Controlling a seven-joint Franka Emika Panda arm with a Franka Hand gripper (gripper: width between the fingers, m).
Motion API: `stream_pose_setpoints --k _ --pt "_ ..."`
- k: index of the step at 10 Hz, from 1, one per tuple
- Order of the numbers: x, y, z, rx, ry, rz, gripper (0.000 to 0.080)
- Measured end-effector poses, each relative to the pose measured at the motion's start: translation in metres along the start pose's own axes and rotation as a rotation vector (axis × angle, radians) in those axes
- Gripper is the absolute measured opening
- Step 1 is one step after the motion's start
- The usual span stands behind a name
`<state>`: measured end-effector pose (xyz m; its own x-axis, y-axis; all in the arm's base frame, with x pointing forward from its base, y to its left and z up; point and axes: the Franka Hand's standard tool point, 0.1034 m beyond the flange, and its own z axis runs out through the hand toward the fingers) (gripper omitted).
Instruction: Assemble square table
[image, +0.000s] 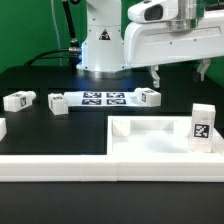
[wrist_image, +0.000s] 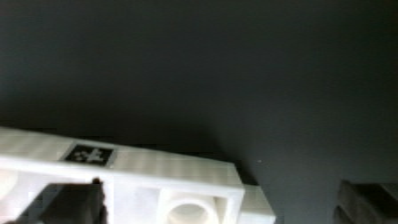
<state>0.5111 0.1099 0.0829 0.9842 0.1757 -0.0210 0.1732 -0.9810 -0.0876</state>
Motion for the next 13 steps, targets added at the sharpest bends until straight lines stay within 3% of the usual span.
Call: stream_pose_setpoints --k 2,4,7,12,13 --pt "-0.001 0.000 0.001 -0.001 -0.002 0.003 0.0648" --pt "-0.030 -0.015 0.017 -0.016 -0.229 -0.003 0.0648" --pt "-0.072 -0.006 0.025 -0.093 -0.429 -0.176 0.0648" --pt "-0.078 -0.008 0.031 -0.098 -0.753 -0.142 0.0648" --pt "-0.091 -0.014 0.040 -0.105 -0.822 -0.164 0.0648"
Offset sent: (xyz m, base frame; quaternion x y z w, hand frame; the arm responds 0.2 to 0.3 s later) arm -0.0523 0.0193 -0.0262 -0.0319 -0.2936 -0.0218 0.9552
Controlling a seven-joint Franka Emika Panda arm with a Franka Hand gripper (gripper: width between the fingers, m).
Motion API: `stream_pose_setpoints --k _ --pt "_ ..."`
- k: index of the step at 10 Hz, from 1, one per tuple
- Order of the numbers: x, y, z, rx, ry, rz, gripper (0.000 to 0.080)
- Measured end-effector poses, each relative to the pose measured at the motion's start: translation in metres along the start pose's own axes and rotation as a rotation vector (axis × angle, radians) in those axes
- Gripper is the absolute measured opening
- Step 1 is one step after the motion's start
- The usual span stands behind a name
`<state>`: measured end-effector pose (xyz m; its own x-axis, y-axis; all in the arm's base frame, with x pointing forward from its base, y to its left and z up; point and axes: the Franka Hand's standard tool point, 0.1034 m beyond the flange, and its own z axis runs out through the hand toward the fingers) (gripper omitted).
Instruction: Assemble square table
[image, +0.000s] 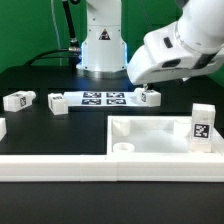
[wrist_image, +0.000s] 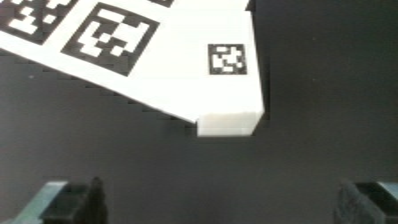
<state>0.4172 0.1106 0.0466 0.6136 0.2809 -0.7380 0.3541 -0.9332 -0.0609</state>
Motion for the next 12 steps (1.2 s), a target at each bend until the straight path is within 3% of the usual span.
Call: stream_pose_setpoints --k 1,5,9,10,12 --pt "0.002 -0.006 0.005 -0.028 -0.031 -0.035 0.0648" --pt "0.003 -0.004 0.009 -0.025 -0.021 -0.017 0.0648" --pt "-0.008 -0.007 0.052 -0.027 -0.019 -0.005 0.0648" --pt "-0.009 -0.007 0.058 -0.027 -0.021 0.002 0.0648" --pt "-0.008 -0.005 0.057 -0.025 -0.019 0.004 0.0636"
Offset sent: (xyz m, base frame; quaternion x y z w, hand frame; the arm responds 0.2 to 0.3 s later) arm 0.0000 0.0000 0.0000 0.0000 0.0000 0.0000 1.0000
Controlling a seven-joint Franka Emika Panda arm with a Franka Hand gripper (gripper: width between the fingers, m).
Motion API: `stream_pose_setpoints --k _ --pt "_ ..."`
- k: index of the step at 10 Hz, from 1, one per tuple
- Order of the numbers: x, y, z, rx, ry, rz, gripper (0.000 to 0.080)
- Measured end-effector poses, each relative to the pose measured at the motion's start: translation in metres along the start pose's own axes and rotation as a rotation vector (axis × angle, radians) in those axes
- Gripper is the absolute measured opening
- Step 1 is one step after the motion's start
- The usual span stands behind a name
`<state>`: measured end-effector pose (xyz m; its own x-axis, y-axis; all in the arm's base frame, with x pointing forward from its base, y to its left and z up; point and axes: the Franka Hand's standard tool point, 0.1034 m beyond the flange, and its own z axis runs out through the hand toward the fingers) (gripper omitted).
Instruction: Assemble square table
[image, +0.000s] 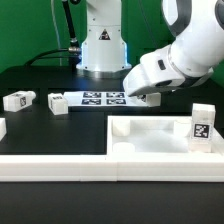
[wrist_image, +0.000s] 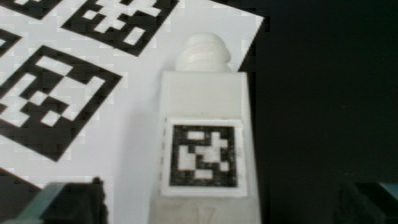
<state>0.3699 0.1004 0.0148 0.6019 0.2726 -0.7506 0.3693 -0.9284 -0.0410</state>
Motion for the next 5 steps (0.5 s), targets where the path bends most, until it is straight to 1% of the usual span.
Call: stream_pose_setpoints --k 1,3,5 --pt "0.0000 0.0004 0.0003 0.001 0.000 0.001 0.0636" --pt "-0.0001 0.0012 0.0004 0.002 -0.001 0.002 0.0285" --pt "-0.0001 0.0016 0.0005 0.003 -0.001 0.003 0.0287"
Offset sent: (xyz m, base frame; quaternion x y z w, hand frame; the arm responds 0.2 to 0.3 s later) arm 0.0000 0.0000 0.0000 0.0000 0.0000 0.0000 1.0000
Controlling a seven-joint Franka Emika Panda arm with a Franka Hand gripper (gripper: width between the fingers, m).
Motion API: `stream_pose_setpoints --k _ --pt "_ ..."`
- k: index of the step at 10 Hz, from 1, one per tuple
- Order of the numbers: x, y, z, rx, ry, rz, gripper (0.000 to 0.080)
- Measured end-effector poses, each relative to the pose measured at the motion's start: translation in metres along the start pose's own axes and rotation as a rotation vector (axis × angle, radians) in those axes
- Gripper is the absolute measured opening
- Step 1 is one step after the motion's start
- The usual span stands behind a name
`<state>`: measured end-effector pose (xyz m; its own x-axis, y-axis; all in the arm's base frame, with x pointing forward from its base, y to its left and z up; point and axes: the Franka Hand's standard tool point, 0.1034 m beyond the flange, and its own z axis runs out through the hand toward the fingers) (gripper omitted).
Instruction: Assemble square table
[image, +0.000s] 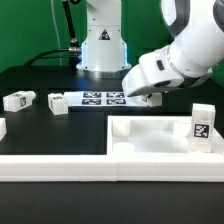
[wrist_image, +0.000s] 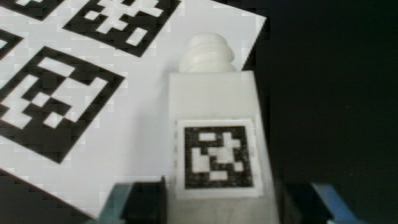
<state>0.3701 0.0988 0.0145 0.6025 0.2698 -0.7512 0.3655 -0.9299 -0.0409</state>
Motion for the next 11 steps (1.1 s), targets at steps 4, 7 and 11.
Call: stream_pose_setpoints --k 4,7,11 --pt "0.000 0.001 0.000 0.001 0.000 0.002 0.0287" --pt "-0.010 0.025 -0.076 0.048 -0.021 0.028 0.0287" --pt "-0.027 0.063 -0.124 0.095 0.014 0.117 0.0288"
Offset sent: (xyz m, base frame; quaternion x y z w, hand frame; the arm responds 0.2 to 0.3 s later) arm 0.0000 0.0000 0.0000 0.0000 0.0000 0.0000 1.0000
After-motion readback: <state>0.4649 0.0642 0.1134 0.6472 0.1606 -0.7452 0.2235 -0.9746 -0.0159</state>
